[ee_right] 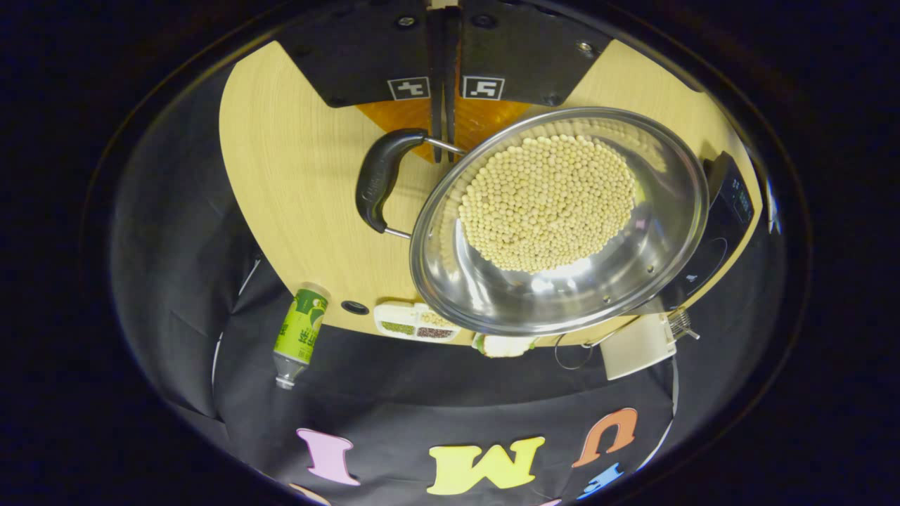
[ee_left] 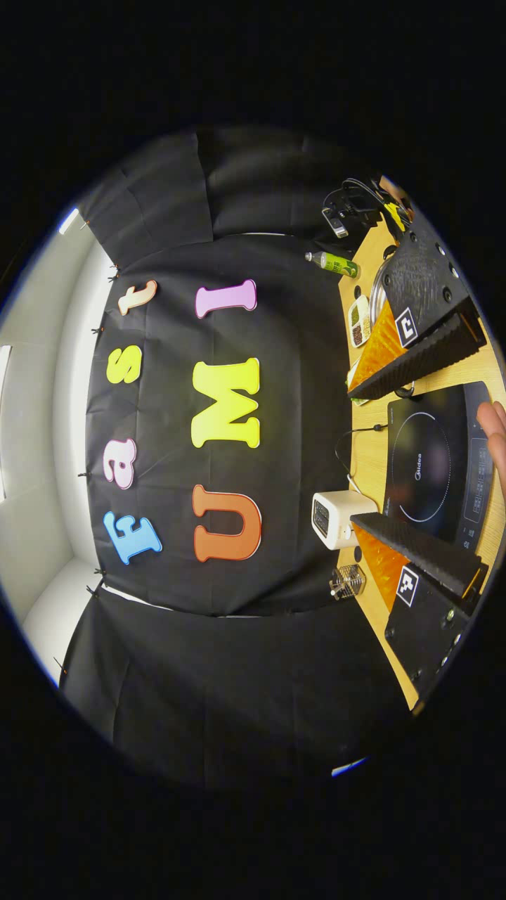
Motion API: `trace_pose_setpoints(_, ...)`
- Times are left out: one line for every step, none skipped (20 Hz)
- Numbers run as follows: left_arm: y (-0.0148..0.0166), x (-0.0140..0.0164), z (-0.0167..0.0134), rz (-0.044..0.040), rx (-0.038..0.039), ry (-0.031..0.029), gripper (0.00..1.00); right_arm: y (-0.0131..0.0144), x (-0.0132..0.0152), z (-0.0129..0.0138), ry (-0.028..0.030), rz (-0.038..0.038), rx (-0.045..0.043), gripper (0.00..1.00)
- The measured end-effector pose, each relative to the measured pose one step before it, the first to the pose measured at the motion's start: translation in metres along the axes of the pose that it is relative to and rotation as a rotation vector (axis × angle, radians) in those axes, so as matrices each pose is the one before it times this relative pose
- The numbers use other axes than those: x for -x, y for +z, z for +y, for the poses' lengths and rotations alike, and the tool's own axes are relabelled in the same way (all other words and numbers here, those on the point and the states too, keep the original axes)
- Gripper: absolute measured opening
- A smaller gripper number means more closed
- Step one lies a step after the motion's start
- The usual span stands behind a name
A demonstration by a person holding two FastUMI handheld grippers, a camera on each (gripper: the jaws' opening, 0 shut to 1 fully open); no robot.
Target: First push the handle of the pot to place it horizontally, then grasp the pot with both hands and set it on the induction cooktop.
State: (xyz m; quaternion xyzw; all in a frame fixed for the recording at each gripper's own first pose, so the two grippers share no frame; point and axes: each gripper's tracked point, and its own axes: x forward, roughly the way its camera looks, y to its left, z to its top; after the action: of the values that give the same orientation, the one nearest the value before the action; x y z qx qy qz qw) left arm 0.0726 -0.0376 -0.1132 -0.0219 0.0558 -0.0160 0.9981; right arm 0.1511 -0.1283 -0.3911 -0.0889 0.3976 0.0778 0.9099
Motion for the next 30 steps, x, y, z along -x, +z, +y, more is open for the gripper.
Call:
trace_pose_setpoints(0.00074,-0.00284,0.00154,-0.00595,-0.00506,0.00678,0.96,0.00254,-0.00291,-0.00275,-0.00235,-0.00659,0.01508,0.01)
trace_pose_setpoints(-0.00006,-0.00312,-0.00009,-0.00319,-0.00636,0.00184,0.96,0.00291,-0.00365,-0.00335,-0.00551,-0.00723,0.01925,0.01)
trace_pose_setpoints(0.00022,-0.00187,-0.00080,-0.00145,-0.00414,-0.00086,0.97,0.00312,-0.00278,-0.00193,-0.00368,-0.00576,0.01314,0.04)
trace_pose_setpoints(0.00062,-0.00173,-0.00234,-0.00123,-0.00269,-0.00223,0.97,0.00229,-0.00299,-0.00156,-0.00225,-0.00534,0.01359,0.04)
trace_pose_setpoints(-0.00070,-0.00261,-0.00112,0.00048,0.00081,-0.00377,0.97,0.00293,-0.00196,-0.00254,-0.00213,-0.00741,0.01022,0.01)
trace_pose_setpoints(-0.00005,-0.00142,-0.00160,0.00168,0.00226,-0.00522,0.96,0.00284,-0.00200,-0.00231,-0.00142,-0.00536,0.00911,0.01)
trace_pose_setpoints(-0.00053,-0.00189,-0.00064,0.00122,0.00494,0.00076,0.96,0.00324,-0.00324,-0.00295,-0.00341,-0.00517,0.00469,0.04)
trace_pose_setpoints(-0.00093,-0.00121,0.00074,0.00308,0.00307,0.00068,0.96,0.00413,-0.00270,-0.00331,-0.00129,-0.00931,-0.00378,0.04)
trace_pose_setpoints(-0.00034,-0.00244,-0.00008,0.00046,0.00020,-0.00014,0.96,0.00255,-0.00227,-0.00394,-0.00665,-0.00405,-0.00931,0.04)
trace_pose_setpoints(0.00008,-0.00242,-0.00067,0.00149,-0.00092,0.00050,0.97,0.00237,-0.00203,-0.00375,-0.00247,0.00032,-0.02191,0.04)
trace_pose_setpoints(0.00021,-0.00116,0.00024,0.00187,0.00068,0.00314,0.97,0.00281,-0.00299,-0.00373,-0.00410,-0.00431,-0.01998,0.01)
trace_pose_setpoints(-0.00147,-0.00291,0.00039,0.00210,0.00382,0.00115,0.96,0.00145,-0.00280,-0.00129,0.00262,0.00025,-0.02345,0.01)
trace_pose_setpoints(-0.00049,-0.00273,-0.00134,0.00119,0.00381,-0.00372,0.96,0.00170,-0.00169,-0.00119,0.00250,-0.00214,-0.01648,0.01)
trace_pose_setpoints(-0.00021,-0.00068,-0.00208,0.00137,0.00227,-0.00303,0.97,0.00161,-0.00148,-0.00194,-0.00214,-0.00701,-0.01556,0.04)
trace_pose_setpoints(-0.00335,-0.00212,-0.00033,0.00560,0.00002,0.00106,0.96,0.00216,-0.00087,-0.00211,-0.00419,-0.00690,-0.01452,0.04)
trace_pose_setpoints(-0.00265,-0.00136,-0.00109,0.00739,-0.00217,-0.00100,0.96,0.00165,-0.00085,-0.00106,-0.00301,-0.00856,-0.01250,0.04)
trace_pose_setpoints(-0.00355,-0.00308,-0.00223,0.00843,-0.00364,-0.00158,0.97,0.00172,0.00063,-0.00108,-0.00537,-0.00695,-0.01027,0.04)
trace_pose_setpoints(-0.00255,-0.00221,-0.00211,0.00596,-0.00379,-0.00200,0.96,0.00231,0.00113,-0.00372,-0.01459,-0.01205,-0.00750,0.04)
trace_pose_setpoints(-0.00330,-0.00234,-0.00287,0.00783,-0.00269,-0.00358,0.97,0.00091,0.00269,-0.00119,-0.00467,-0.00677,-0.00579,0.04)
trace_pose_setpoints(-0.00474,-0.00371,-0.00440,0.00818,-0.00089,-0.00546,0.97,0.00073,0.00227,-0.00054,-0.00131,-0.00758,-0.00679,0.11)
trace_pose_setpoints(-0.00368,-0.00286,-0.00444,0.00968,-0.00091,-0.00752,0.97,0.00030,0.00350,-0.00145,-0.00400,-0.00603,-0.00835,0.14)
trace_pose_setpoints(-0.00404,-0.00187,-0.00369,0.00959,-0.00095,-0.00830,0.96,0.00028,0.00271,-0.00476,-0.01632,-0.00592,-0.00858,0.23)
trace_pose_setpoints(-0.00382,-0.00325,-0.00420,0.01063,-0.00261,-0.00712,0.96,0.00035,0.00349,-0.00600,-0.02162,-0.00572,-0.00746,0.29)
trace_pose_setpoints(-0.00428,-0.00276,-0.00302,0.01020,-0.00271,-0.00304,0.97,0.00068,0.00431,-0.00305,-0.01022,-0.00617,-0.00049,0.48)
trace_pose_setpoints(-0.00470,-0.00339,-0.00263,0.01210,-0.00386,-0.00249,0.96,0.00073,0.00618,-0.00011,0.00757,-0.00530,-0.00446,0.59)
trace_pose_setpoints(-0.00504,-0.00262,-0.00395,0.01367,-0.00388,-0.00249,0.97,0.00441,0.00518,0.00185,0.00835,-0.01850,-0.00843,0.66)
trace_pose_setpoints(-0.00344,-0.00309,-0.00231,0.01195,-0.00320,-0.00256,0.97,0.00616,0.00763,-0.00116,-0.00387,-0.02486,-0.00270,0.67)
trace_pose_setpoints(-0.00580,-0.00468,-0.00431,0.01386,-0.00455,-0.00360,0.97,0.00696,0.00658,-0.00185,-0.00526,-0.02329,0.00261,0.70)
trace_pose_setpoints(-0.00473,-0.00328,-0.00344,0.01472,-0.00357,-0.00367,0.97,0.00873,0.00888,0.00015,0.00121,-0.02146,-0.00071,0.70)
trace_pose_setpoints(-0.00432,-0.00314,-0.00403,0.01013,-0.00282,-0.00404,0.97,0.00572,0.00876,0.00347,0.00724,-0.01707,-0.00532,0.83)
